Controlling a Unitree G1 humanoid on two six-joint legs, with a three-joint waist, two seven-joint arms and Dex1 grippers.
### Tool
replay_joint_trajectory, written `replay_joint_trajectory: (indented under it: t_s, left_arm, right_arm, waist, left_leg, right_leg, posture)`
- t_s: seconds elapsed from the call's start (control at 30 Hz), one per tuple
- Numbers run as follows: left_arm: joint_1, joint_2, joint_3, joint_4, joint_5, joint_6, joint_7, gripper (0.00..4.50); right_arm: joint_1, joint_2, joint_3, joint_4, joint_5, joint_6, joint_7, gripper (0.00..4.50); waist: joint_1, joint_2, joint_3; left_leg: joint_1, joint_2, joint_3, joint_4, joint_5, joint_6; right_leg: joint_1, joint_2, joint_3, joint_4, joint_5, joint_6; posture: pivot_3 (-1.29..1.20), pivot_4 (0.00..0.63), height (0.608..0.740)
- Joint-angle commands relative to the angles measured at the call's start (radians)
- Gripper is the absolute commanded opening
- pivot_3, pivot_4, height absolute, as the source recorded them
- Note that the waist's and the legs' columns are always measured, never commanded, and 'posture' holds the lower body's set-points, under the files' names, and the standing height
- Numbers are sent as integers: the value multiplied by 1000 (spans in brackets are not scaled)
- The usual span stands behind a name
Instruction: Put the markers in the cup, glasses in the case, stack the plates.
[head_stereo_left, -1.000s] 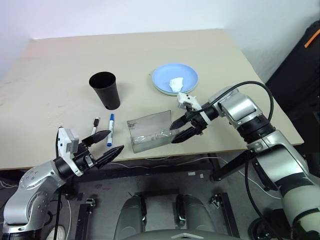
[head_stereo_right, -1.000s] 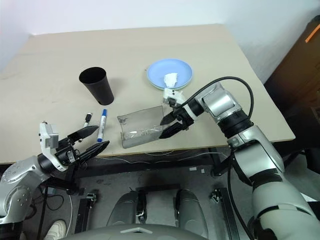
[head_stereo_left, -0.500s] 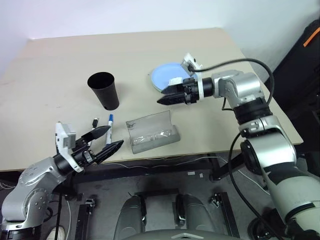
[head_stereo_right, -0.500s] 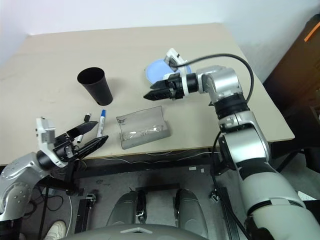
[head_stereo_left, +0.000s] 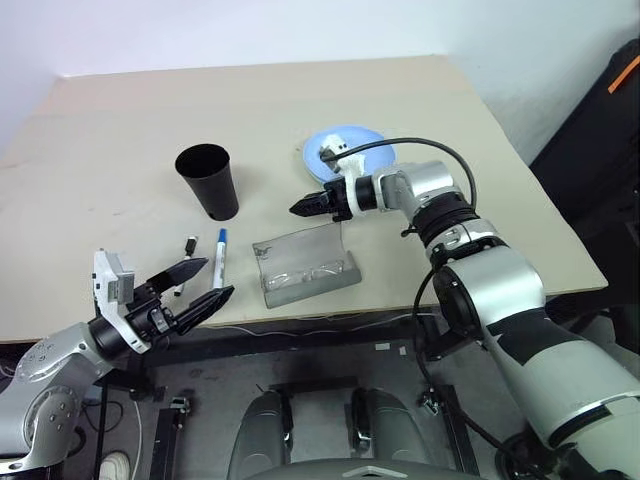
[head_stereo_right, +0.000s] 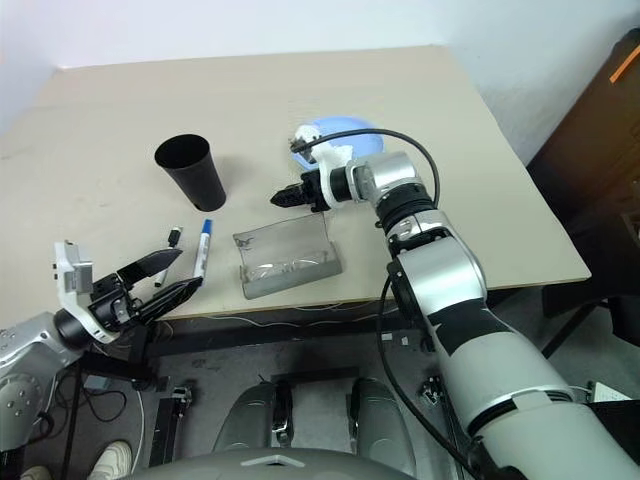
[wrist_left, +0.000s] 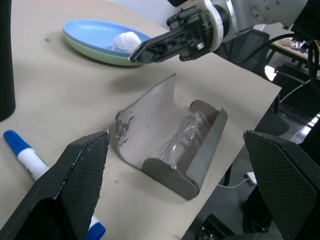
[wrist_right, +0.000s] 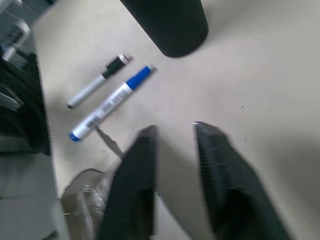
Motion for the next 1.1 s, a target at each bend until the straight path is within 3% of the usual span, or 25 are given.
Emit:
replay_joint_trajectory:
  t_s: [0.03,0.13,0.27,0.43,0.73,0.93,1.1]
  left_arm:
    - [6,8,20,-35,-3,-17,-8,4500]
    - [9,5,17,-32,-1,-20,-8,4500]
    - [37,-1,16,-26,9,-32,-19,4500]
    - [47,-8,6,-21,27,-46,-26,4500]
    - [29,-17,-9,5,39,-63,-35,4500]
    - [14,-12,-15,24,47,-69,-50,4500]
    - [-9,-10,-20,44,51,-69,-60,4500]
  right_arm:
    - [-26,26,23,28,-66,-87,-57,191]
    - [-28,41,55,51,-117,-103,-48,191]
    - [-21,33,126,14,-177,-108,94,191]
    - [-7,22,182,-57,-228,-79,158,191]
    - [-1,-36,187,-212,-216,6,237,191]
    - [85,-112,227,-502,-173,114,363,191]
    - [113,-120,223,-584,-138,184,340,191]
  waist:
    - [0,0,0]
    - [0,0,0]
    - [-1,0,0]
    - [0,0,0]
    - [1,0,0]
    - [1,0,0]
    - [1,0,0]
  left_leg:
    - [0,0,0,0,0,0]
    - [0,0,0,0,0,0]
    - [1,0,0,0,0,0]
    - [1,0,0,0,0,-1]
    - [0,0,0,0,-1,-1]
    - [0,0,0,0,0,-1]
    - [0,0,0,0,-1,-1]
  right_leg:
    - [0,0,0,0,0,0]
    - [0,0,0,0,0,0]
    - [0,0,0,0,0,0]
    - [0,0,0,0,0,0]
    - [0,0,0,0,0,0]
    - [-1,0,0,0,0,0]
    - [-1,0,0,1,0,0]
  posture:
    - [0,150,735]
    - [0,150,735]
    - [0,150,735]
    - [0,150,735]
    - [0,150,735]
    - [0,150,735]
    - [0,150,735]
